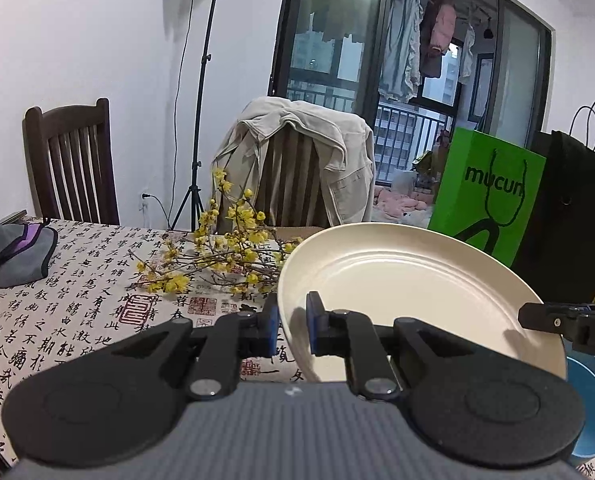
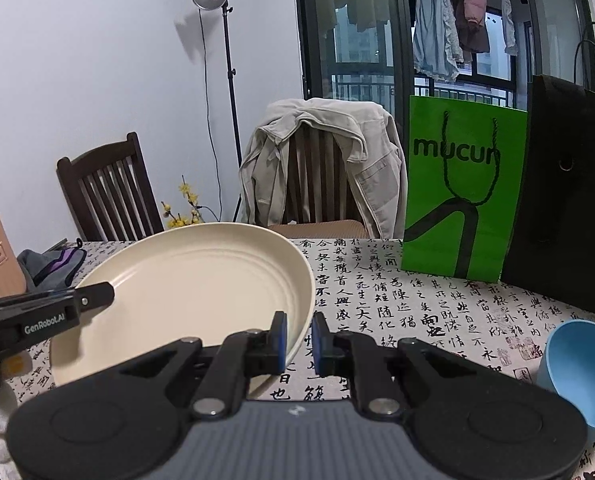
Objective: Organize plates and bowls
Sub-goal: 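Carry the held cream plate with both tools toward the blue bowls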
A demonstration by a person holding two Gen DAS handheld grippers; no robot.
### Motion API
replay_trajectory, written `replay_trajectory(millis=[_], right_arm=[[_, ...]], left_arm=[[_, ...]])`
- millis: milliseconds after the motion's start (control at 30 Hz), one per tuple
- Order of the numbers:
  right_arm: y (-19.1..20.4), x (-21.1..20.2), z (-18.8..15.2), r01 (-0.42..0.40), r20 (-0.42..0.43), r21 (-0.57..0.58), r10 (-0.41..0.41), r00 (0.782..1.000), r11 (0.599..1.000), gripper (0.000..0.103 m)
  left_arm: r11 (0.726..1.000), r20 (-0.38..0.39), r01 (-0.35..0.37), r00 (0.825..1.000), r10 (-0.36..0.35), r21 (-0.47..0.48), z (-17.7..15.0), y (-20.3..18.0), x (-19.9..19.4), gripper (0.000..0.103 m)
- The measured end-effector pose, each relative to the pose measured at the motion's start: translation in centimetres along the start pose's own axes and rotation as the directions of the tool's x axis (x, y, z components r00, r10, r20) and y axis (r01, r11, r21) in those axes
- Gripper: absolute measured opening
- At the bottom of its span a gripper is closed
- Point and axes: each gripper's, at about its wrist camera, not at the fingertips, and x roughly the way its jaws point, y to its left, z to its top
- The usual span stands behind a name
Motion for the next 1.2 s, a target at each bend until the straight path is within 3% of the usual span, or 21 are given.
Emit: replay_trajectory(millis=[1200], right_arm=[[-1.5, -8.5, -2.5, -0.020, 0.086, 0.038, 0.017, 0.996, 0.999, 0.013]], left_arm=[[0.998, 0.051, 0.034, 0.998, -0.037, 0.052, -0.8, -2.9, -7.6, 0.014]])
